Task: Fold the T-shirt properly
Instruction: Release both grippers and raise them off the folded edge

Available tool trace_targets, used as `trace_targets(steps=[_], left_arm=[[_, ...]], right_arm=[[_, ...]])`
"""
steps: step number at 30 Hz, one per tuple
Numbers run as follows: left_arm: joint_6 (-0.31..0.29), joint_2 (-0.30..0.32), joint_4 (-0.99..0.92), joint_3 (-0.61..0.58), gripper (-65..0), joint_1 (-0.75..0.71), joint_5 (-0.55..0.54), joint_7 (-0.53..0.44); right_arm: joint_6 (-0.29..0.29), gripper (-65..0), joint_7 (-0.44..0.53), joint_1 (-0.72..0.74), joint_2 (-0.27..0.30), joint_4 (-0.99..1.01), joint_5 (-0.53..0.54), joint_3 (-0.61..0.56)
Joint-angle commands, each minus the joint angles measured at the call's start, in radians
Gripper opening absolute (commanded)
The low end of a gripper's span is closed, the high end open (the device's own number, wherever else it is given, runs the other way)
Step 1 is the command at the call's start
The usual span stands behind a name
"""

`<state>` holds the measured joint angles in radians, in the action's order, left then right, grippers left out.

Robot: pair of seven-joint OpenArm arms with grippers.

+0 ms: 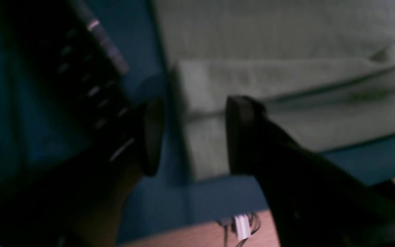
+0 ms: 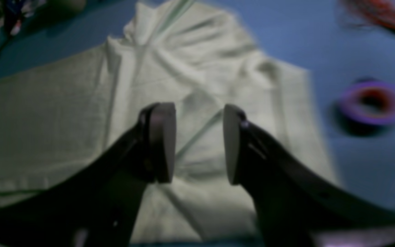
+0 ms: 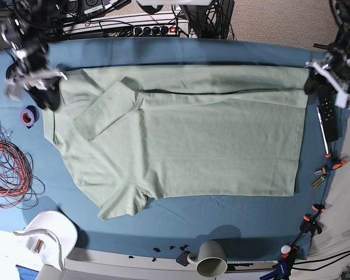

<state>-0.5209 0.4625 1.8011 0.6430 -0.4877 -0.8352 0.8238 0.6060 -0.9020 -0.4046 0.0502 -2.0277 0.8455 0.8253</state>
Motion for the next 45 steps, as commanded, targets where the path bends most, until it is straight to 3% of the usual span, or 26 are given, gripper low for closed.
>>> trace_targets(steps=[1,3,9,14,20,30,42,43,45], left_arm=[[-0.005,0.021,0.018,0.030,-35.4,-0.015,-0.039,-0.006],[-0.029,0.023,0.018,0.069,-35.4,-0.045,-0.068,0.001],[-0.071,0.022,0.018,0.101,-35.4,-0.083,-0.116,0.023],[-0.083,0.023,0.018,0.101,-35.4,-0.080,-0.120,0.022],[-0.082,0.023,0.018,0.101,-35.4,-0.080,-0.120,0.022],[-0.082,0.023,0.018,0.101,-35.4,-0.080,-0.119,0.022],[-0.082,0.023,0.018,0.101,-35.4,-0.080,-0.119,0.022],[-0.082,0.023,0.018,0.101,-35.4,-0.080,-0.119,0.022],[-0.081,0.023,0.018,0.101,-35.4,-0.080,-0.119,0.022]], right_arm=[[0.007,-41.9,0.012,-0.027,0.011,-0.027,0.048,0.038],[0.005,-41.9,0.003,-0.080,0.010,-0.026,0.074,0.095],[-0.100,-41.9,0.019,-0.146,-0.025,0.097,0.084,0.147],[-0.101,-41.9,0.004,-0.103,-0.024,0.313,0.185,0.137],[-0.058,-41.9,-0.035,-0.039,-0.017,0.483,0.278,0.137],[0.031,-41.9,-0.062,-0.027,-0.017,0.487,0.386,0.136],[0.034,-42.0,-0.055,0.039,-0.016,0.487,0.346,0.136],[0.034,-43.7,-0.053,0.039,-0.016,0.487,0.346,0.136],[0.034,-53.6,-0.050,0.039,-0.016,0.487,0.326,0.136]])
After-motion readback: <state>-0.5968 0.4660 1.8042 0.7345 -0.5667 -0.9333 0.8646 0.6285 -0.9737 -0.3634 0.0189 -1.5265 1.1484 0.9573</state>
